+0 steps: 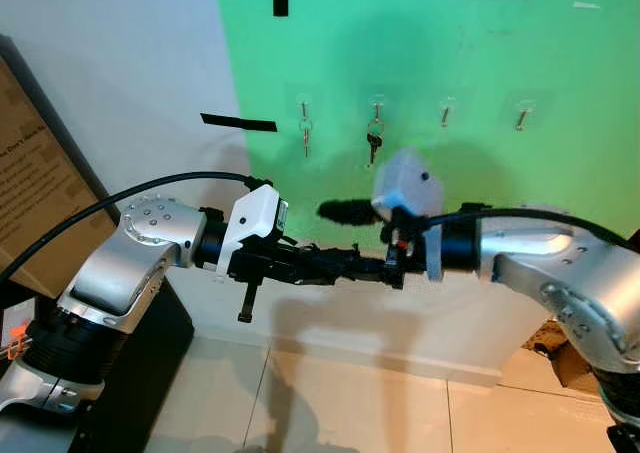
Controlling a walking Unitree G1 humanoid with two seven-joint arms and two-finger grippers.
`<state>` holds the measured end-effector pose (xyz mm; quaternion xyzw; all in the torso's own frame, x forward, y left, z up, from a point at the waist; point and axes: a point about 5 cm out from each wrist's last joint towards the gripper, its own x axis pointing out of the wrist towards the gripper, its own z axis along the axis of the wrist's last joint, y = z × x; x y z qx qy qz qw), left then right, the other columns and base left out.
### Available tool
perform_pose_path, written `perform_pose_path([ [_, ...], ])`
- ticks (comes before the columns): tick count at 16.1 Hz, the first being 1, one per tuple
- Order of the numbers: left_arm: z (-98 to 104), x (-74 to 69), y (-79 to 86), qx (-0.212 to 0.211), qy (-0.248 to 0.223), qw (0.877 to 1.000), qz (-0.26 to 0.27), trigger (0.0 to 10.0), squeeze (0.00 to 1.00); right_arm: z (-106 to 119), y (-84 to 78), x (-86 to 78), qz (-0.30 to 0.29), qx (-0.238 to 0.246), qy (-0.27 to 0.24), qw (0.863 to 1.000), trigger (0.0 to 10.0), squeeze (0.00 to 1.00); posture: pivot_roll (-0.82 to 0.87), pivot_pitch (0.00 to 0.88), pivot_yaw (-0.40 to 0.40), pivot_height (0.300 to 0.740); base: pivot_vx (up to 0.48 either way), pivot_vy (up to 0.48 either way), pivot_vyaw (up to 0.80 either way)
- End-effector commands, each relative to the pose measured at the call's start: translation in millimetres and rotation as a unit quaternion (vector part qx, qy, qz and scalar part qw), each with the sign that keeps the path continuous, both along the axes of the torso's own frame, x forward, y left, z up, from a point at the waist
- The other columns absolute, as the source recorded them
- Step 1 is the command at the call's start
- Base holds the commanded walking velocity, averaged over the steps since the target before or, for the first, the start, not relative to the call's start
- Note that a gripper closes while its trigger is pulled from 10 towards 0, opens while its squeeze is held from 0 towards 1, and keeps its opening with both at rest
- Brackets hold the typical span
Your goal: Hang keys on a hook
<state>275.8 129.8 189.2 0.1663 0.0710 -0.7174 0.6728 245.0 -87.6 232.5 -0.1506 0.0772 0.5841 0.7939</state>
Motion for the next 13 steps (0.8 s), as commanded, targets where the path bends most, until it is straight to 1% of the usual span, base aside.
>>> perform_pose_path([
  [1,5,2.3,1.0,0.007,-0.015,1.0,0.0,10.0,0.0,-1,0.6,-3.3,0.002,-0.01,-0.004,1.0,9.6,0.0,-0.14,0.0,0.037,0.74,0.0,0.0,0.0],
  [2,5,2.7,1.3,0.008,-0.015,1.0,0.001,10.0,0.0,-2,0.3,-4.1,0.001,-0.012,-0.003,1.0,10.0,0.0,-0.14,0.0,0.037,0.74,0.0,0.0,0.0],
  [10,7,4.1,-1.0,0.001,-0.017,1.0,0.001,10.0,0.0,-8,4.1,-9.8,-0.009,0.0,0.009,1.0,10.0,0.0,-0.14,0.0,0.041,0.74,0.0,0.0,0.0],
  [13,9,4.9,-1.8,-0.003,-0.017,1.0,0.002,10.0,0.0,-12,3.3,-8.4,-0.031,0.001,0.019,0.999,10.0,0.0,-0.14,0.0,0.041,0.74,0.0,0.0,0.0],
])
